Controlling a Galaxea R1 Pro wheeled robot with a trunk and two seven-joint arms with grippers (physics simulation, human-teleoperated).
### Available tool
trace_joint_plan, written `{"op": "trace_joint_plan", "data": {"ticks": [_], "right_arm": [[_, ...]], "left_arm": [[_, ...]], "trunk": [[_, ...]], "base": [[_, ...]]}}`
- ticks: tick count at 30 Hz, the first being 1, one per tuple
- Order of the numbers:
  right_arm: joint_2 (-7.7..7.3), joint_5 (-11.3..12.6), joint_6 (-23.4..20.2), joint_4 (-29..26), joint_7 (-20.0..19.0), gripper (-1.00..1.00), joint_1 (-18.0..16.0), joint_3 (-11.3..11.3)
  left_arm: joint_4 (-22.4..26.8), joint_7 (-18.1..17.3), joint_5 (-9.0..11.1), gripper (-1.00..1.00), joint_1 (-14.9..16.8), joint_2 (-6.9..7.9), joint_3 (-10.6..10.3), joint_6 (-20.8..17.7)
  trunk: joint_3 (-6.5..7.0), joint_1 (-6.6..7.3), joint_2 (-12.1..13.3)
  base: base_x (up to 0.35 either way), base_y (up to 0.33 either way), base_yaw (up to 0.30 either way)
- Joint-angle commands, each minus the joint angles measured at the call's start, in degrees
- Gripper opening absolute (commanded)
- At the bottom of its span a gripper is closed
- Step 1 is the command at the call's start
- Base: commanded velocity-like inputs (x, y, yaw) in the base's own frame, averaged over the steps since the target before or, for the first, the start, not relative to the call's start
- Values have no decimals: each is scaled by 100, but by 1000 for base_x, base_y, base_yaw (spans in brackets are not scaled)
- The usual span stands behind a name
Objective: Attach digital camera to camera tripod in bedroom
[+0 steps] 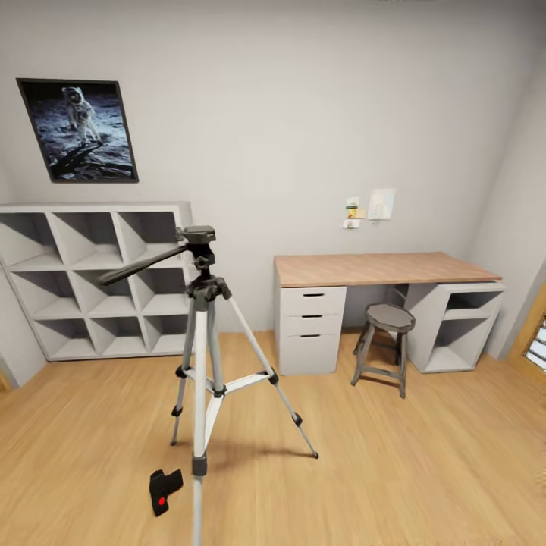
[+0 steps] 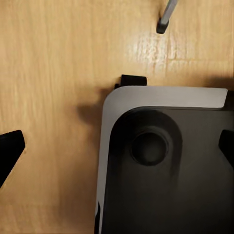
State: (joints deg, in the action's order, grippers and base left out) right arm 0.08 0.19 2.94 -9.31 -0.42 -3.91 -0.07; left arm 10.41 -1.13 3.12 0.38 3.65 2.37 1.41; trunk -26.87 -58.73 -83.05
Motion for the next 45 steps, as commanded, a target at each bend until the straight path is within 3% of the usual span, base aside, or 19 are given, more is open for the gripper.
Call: {"op": "trace_joint_plan", "data": {"ticks": [1,4,12,15,16,19,20,23,25,30,45], "right_arm": [[-19,7,21,-19,-7,100,-5,-1],[-27,12,36,-45,-8,100,-5,-1],[-19,14,308,-358,10,100,6,0],[-20,7,322,-796,15,100,15,-7],[-20,7,322,-796,15,100,15,-7],[-22,-7,135,-1329,23,100,48,-12],[-22,-7,135,-1329,23,100,48,-12],[-26,-14,-284,-1782,32,100,72,-19],[-34,-16,-424,-1898,32,100,76,-24],[-48,-18,-567,-2018,37,100,80,-31],[-52,-3,-702,-2098,47,100,75,-36]], "left_arm": [[9,-11,35,100,4,-3,23,25],[120,-12,56,100,5,6,46,34],[1012,-24,470,100,1,36,317,-199],[1692,-24,633,100,-16,37,376,-629],[1692,-24,633,100,-16,37,376,-629],[2445,-17,798,100,-42,39,403,-1185],[2445,-17,798,100,-42,39,403,-1185],[3223,17,987,100,-66,28,419,-1845],[3452,32,1040,100,-71,16,423,-2053],[3684,51,1095,100,-78,6,428,-2262],[3790,73,1145,100,-90,14,438,-2378]], "trunk": [[-6,0,-3],[-6,0,-3],[-7,0,-3],[-11,0,-3],[-13,0,-3],[-20,0,-3],[-22,0,-3],[-30,0,-3],[-36,0,-3],[-50,0,-3],[-85,0,-3]], "base": [[0,325,-243],[0,325,-248],[0,325,-256],[-6,325,-258],[-14,325,-259],[-39,325,-259],[-51,325,-259],[-75,324,-259],[-108,323,-259],[-124,322,-259],[-160,309,-259]]}}
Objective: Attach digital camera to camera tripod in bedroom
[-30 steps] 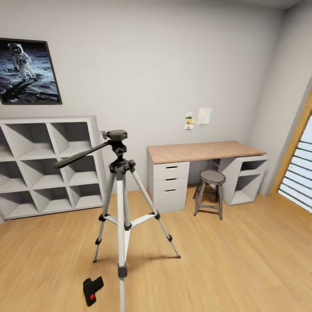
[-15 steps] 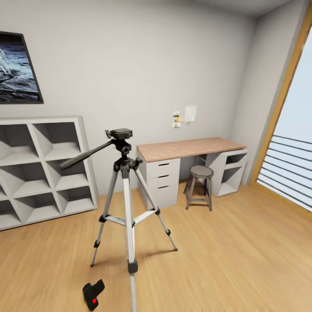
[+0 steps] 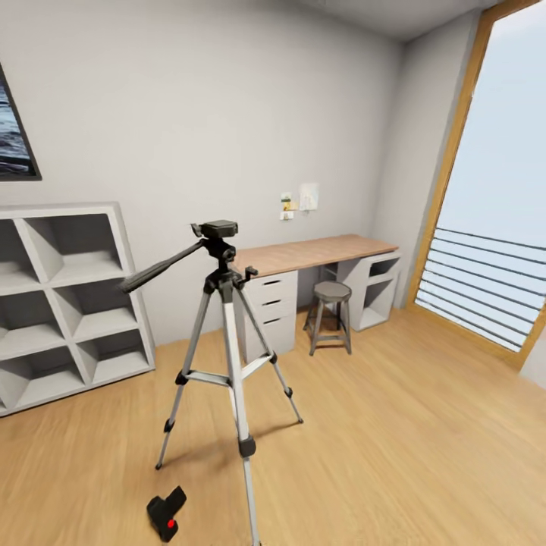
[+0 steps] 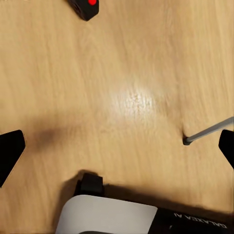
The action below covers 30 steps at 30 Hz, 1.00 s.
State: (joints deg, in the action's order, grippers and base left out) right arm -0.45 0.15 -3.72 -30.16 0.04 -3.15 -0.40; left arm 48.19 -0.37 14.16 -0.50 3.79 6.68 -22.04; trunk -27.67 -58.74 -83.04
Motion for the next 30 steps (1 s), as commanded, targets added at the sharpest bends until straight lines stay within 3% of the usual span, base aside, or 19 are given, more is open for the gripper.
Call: {"op": "trace_joint_plan", "data": {"ticks": [1,6,11,12,13,16,18,22,25,30], "right_arm": [[-1,2,-28,-14,1,100,-1,-4],[-6,2,-5,-16,3,100,-1,-4],[-7,-2,7,-16,4,100,-1,-4],[-9,-4,7,-13,1,100,-1,-4],[-11,-4,6,-12,0,100,-1,-4],[-17,-7,4,-9,-8,100,-1,-4],[-21,-11,4,-8,-13,100,-1,-4],[-23,-15,8,-5,-22,100,3,-2],[-63,-24,102,11,-29,100,12,6],[-158,-28,319,24,-41,100,15,23]], "left_arm": [[13,-3,42,100,-3,-4,7,-34],[28,-3,47,100,-3,-15,34,-39],[135,-12,172,100,1,-55,311,-53],[294,-12,424,100,3,-70,488,-87],[367,-11,534,100,4,-72,549,-111],[641,-1,1120,100,-1,-88,785,-226],[716,31,1321,100,0,-94,851,-258],[764,66,1451,100,13,-154,885,-278],[775,87,1499,100,26,-362,892,-271],[754,105,1500,100,30,-456,896,-250]], "trunk": [[-7,2,-4],[-18,2,-4],[-28,2,-4],[-30,2,-4],[-32,2,-4],[-34,2,-4],[-34,2,-4],[-35,2,-4],[-35,2,-4],[-35,2,-4]], "base": [[-189,294,-259],[-183,293,-259],[-152,294,-259],[-70,307,-176],[-56,310,-141],[-27,317,-69],[-11,322,-27],[-6,323,-14],[-2,325,-5],[1,326,-2]]}}
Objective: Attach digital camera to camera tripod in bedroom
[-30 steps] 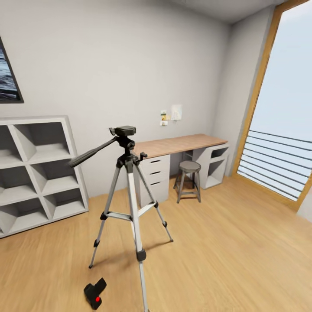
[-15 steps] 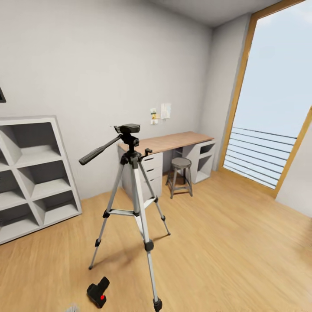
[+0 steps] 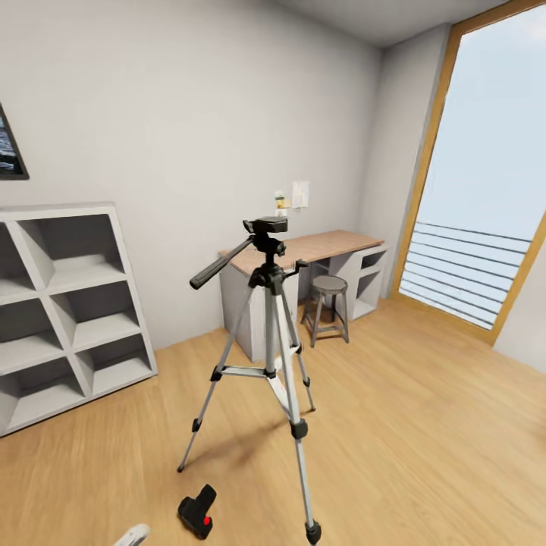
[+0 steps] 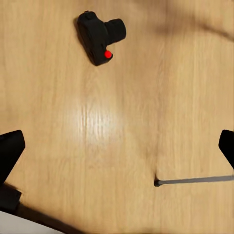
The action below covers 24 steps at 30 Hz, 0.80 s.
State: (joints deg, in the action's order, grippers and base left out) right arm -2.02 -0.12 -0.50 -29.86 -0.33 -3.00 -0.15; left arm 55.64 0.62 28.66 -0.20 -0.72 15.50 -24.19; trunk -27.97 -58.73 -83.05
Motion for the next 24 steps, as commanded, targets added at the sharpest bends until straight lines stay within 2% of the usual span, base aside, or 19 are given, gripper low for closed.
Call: {"op": "trace_joint_plan", "data": {"ticks": [1,5,14,24], "right_arm": [[-1,-1,-4,-6,-3,100,-1,-1],[-35,3,133,-3,12,100,0,10],[-36,14,87,-2,14,100,-3,3],[-42,12,79,-2,15,100,-1,-2]], "left_arm": [[9,7,50,100,0,-5,14,-35],[-3,43,24,100,2,-46,1,-16],[-16,51,11,100,2,-58,-39,-6],[-18,38,8,100,0,-61,-86,17]], "trunk": [[-5,0,-3],[-5,0,-3],[-5,0,-3],[-5,0,-3]], "base": [[6,327,-1],[75,326,0],[147,320,-6],[204,291,-181]]}}
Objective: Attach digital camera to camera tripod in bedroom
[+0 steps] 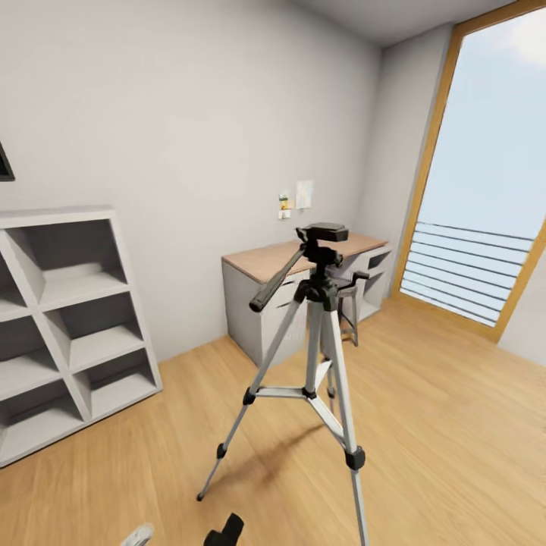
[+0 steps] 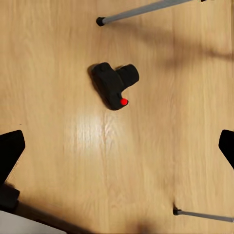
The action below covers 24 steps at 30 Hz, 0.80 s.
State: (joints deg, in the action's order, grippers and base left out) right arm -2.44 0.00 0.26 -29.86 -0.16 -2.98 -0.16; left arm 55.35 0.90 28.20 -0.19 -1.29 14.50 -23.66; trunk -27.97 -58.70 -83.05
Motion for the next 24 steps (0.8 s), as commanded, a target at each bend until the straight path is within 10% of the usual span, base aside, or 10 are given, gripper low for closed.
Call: {"op": "trace_joint_plan", "data": {"ticks": [1,24], "right_arm": [[-1,0,4,-2,-2,100,-2,-2],[-10,43,1,-2,-10,100,-9,-25]], "left_arm": [[11,9,54,100,-2,-6,13,-33],[46,-28,62,100,-33,-46,10,201]], "trunk": [[-5,-2,-3],[-5,-2,-3]], "base": [[212,286,-250],[144,297,-264]]}}
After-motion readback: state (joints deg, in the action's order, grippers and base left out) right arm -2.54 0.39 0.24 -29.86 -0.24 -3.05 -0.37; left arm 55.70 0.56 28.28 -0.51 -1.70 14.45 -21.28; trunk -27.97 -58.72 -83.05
